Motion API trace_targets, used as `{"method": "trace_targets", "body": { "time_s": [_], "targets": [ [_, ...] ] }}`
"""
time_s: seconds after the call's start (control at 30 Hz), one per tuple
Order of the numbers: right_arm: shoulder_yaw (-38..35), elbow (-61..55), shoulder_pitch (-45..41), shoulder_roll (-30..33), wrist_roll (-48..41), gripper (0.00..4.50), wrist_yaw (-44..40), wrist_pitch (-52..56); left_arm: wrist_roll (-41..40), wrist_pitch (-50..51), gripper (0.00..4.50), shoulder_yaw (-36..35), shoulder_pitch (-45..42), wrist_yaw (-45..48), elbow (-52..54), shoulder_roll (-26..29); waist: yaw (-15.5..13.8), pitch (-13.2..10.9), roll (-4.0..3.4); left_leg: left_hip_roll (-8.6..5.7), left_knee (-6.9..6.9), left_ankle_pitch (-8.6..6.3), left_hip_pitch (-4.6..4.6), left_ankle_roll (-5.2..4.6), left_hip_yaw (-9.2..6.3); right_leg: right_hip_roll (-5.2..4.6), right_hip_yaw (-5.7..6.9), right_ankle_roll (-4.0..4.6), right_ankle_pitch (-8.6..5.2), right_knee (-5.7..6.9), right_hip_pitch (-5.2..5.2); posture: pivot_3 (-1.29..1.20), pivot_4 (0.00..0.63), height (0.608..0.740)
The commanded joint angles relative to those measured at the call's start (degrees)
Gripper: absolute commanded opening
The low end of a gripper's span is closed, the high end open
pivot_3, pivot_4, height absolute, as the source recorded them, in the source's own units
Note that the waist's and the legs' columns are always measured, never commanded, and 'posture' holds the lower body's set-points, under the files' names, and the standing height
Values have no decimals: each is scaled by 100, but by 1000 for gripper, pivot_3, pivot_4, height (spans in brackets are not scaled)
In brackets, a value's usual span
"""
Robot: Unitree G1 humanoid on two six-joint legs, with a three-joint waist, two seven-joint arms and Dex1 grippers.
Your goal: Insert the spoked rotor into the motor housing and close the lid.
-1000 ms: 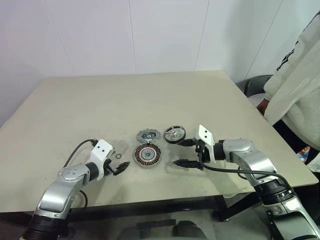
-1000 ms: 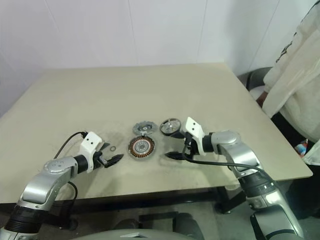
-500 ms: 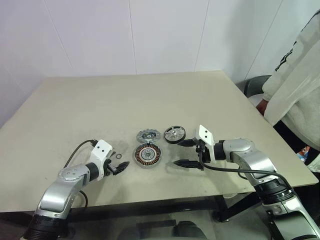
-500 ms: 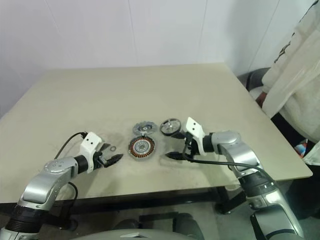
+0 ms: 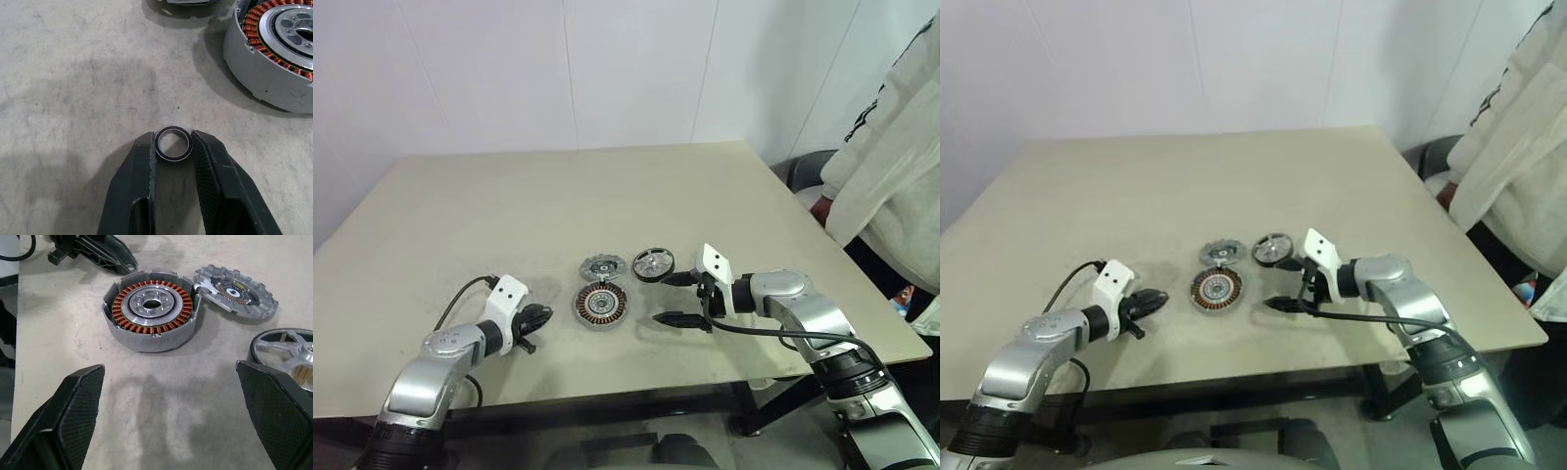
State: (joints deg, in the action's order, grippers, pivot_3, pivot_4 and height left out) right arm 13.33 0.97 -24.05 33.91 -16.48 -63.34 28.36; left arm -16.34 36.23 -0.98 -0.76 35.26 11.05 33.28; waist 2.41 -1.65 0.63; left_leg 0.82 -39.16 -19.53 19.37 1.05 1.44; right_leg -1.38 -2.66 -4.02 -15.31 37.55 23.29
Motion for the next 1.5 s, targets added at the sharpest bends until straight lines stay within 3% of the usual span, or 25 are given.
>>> {"method": "trace_targets", "body": {
  "time_s": [0.03,0.3,0.53,0.73,1.0,1.5],
  "targets": [
    [-120,-33,-160,17,-38,4500,-44,-70,-177,135,760,-224,3,238,351,267,0,-1,1,0,0,0,0,0,0,0,0,0,0,0,0,0,0,740],
    [-114,1,-171,18,-13,4500,-32,-85,-847,433,760,-345,-489,1218,1012,1081,-34,-8,11,-1,-1,0,4,0,-1,-2,2,0,0,-4,1,0,0,740],
    [-115,-14,-157,-19,4,4500,32,-85,-977,309,760,223,-1527,2104,669,1264,-24,-12,13,-2,0,-1,7,-1,-1,17,1,0,0,-12,0,0,0,740],
    [-145,-95,-66,-56,6,4500,145,-78,-456,-569,760,1016,-2357,2800,-298,1018,-7,-13,12,0,0,-1,7,-2,1,38,0,1,0,-17,1,0,0,740],
    [-175,-276,80,-64,-35,4500,289,-11,-44,-1354,760,1477,-3105,3416,-1583,565,-10,-16,13,2,0,-2,11,-5,1,45,-1,0,0,-22,3,0,0,740],
    [-165,-434,217,-111,-48,4500,451,47,392,-1819,760,1774,-3236,3923,-2272,193,-13,-16,15,4,-1,-6,14,-11,2,47,-8,0,0,-27,4,0,0,740]
  ]
}}
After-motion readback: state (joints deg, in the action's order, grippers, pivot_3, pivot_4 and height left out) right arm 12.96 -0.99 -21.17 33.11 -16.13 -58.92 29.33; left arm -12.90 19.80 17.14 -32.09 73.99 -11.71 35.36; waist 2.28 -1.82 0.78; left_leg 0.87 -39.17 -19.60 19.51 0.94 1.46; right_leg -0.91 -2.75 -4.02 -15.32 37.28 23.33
